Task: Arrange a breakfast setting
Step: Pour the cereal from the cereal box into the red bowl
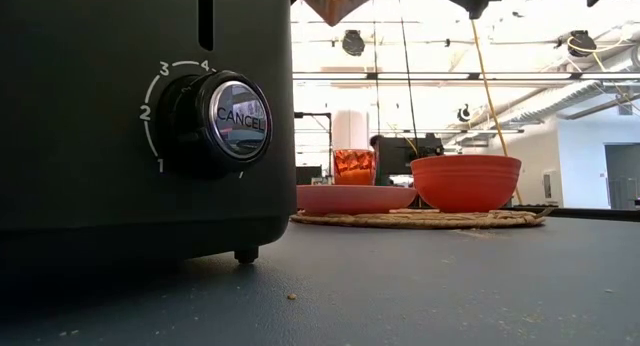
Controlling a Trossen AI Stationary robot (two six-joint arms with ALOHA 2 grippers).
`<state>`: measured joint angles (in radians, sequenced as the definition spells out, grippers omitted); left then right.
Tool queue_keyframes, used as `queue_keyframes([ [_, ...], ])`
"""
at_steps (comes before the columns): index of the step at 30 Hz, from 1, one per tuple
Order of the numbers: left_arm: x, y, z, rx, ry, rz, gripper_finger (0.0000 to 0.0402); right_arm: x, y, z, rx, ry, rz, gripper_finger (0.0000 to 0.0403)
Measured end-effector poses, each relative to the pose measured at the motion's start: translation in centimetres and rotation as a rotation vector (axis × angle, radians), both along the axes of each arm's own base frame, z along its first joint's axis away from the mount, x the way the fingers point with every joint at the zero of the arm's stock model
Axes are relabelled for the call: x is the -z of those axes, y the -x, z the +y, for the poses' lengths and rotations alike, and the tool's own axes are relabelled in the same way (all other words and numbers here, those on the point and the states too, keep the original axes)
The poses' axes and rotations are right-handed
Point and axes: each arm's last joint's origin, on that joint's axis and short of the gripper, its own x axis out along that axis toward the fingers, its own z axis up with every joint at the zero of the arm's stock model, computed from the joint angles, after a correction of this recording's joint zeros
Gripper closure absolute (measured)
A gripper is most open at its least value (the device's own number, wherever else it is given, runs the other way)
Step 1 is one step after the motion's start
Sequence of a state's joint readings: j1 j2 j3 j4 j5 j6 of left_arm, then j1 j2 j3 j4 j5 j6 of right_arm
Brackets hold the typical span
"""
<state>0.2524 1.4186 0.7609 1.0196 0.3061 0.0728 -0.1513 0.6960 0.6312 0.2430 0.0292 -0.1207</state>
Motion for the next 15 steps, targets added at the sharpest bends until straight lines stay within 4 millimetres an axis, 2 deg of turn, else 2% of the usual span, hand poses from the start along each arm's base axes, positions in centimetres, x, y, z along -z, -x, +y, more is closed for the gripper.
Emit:
queue_keyframes([
  [8,-0.1,1.0,0.6,-0.028,0.030,0.128,0.0179,1.1,0.5,0.1,0.001,-0.020,0.125,0.0188],
  [15,-0.3,2.2,0.3,-0.033,0.035,0.254,0.0179,1.8,1.5,0.2,0.001,-0.037,0.220,0.0188],
])
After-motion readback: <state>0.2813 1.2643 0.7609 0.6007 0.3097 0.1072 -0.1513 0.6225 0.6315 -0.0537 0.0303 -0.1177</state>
